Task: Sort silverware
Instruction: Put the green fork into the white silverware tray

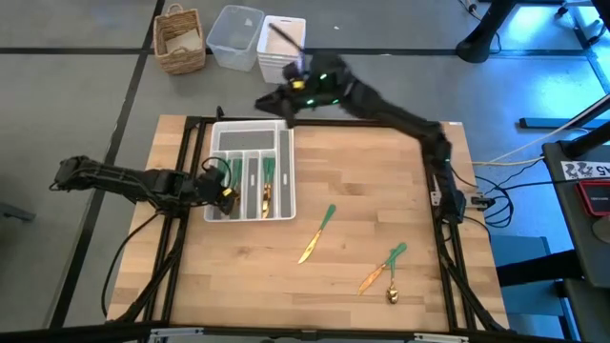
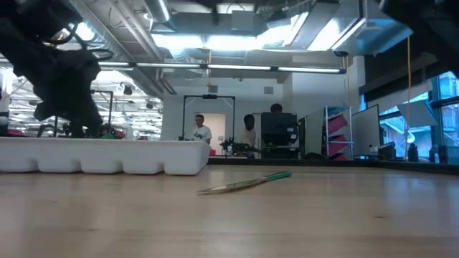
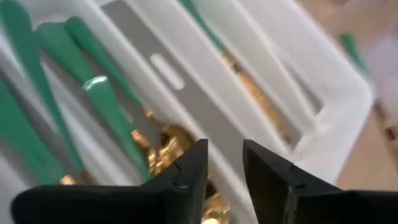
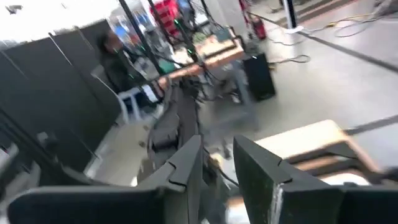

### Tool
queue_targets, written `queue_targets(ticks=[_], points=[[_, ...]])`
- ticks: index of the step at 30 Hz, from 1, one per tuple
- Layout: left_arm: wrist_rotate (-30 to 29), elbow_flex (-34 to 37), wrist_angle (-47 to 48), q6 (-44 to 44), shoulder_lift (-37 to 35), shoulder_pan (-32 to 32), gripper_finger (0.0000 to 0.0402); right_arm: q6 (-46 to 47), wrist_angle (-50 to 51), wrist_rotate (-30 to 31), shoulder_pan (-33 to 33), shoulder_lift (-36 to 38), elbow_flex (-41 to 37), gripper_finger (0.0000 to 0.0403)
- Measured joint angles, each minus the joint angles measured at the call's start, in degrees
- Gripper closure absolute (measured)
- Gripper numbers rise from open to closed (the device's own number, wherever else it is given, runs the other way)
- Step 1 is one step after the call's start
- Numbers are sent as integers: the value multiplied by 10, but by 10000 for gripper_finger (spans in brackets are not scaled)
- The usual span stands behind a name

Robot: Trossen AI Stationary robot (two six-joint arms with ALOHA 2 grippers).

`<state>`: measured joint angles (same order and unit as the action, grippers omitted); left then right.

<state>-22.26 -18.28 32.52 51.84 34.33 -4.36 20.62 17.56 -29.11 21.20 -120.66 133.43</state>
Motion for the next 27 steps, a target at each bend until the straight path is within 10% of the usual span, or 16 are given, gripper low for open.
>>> queue_targets(ticks=[13,27], points=[[71,-36,-2,-27,17,78,293,-235,502,184,21,217,0,308],[133,-43,33,-25,137,152,292,-254,642,246,21,287,0,308]])
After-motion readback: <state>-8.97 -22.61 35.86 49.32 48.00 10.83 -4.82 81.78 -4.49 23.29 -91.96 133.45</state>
